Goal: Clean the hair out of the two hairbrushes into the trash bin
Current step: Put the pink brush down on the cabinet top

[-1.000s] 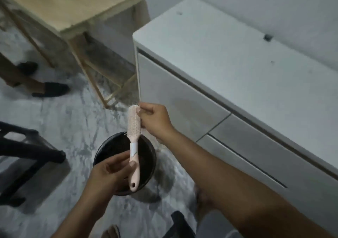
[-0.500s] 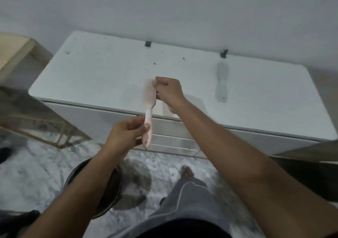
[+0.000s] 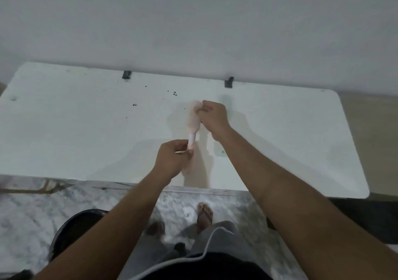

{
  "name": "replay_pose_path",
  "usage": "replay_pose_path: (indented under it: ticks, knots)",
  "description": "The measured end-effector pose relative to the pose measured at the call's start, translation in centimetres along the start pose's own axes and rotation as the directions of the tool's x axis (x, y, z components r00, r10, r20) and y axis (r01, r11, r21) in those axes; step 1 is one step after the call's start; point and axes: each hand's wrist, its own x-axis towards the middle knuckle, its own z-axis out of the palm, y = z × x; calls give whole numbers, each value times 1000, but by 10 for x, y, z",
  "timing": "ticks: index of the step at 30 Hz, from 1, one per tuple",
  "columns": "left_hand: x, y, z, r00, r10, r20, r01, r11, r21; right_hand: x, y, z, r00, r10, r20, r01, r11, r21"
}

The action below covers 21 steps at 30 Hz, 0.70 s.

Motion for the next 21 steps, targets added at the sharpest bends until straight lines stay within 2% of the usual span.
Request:
replay_pose_path:
  ticks: [3,9,14,21]
  knots:
    - [22,8,9,1000,1,16,-2,995,100,18,4,-3,997,-8,-72,7,1000,-21]
    - [54,21,21,1000,21,-8,-18,970,241,43,-2,7,980,-98,-174,51,966,-253]
    - [61,28,30,991,120,56,-132,924,359,54,-3,21,962,-133,-238,40,931,-362]
    - [68,25,33,982,167,89,-189,877,442,42,-3,25,945,-162,-283,77,954,-290]
